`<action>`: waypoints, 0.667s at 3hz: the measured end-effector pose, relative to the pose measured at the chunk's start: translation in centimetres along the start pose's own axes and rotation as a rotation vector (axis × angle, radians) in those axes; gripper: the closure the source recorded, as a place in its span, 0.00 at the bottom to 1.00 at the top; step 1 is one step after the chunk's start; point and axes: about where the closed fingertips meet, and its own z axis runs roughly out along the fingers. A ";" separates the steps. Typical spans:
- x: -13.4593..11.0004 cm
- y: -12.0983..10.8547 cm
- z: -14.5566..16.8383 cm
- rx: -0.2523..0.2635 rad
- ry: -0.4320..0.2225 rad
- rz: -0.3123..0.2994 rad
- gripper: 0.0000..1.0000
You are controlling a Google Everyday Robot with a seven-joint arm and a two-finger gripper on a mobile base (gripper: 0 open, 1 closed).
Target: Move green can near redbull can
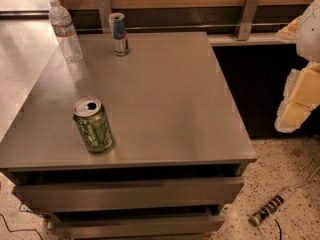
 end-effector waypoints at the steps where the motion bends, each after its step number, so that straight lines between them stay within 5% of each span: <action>1: -0.1 0.0 0.0 -0.002 -0.012 0.002 0.00; 2: -1.3 0.4 0.1 -0.019 -0.110 0.020 0.00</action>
Offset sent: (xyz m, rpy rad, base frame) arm -0.0002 0.0289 -0.0018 0.2634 -0.0021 0.0373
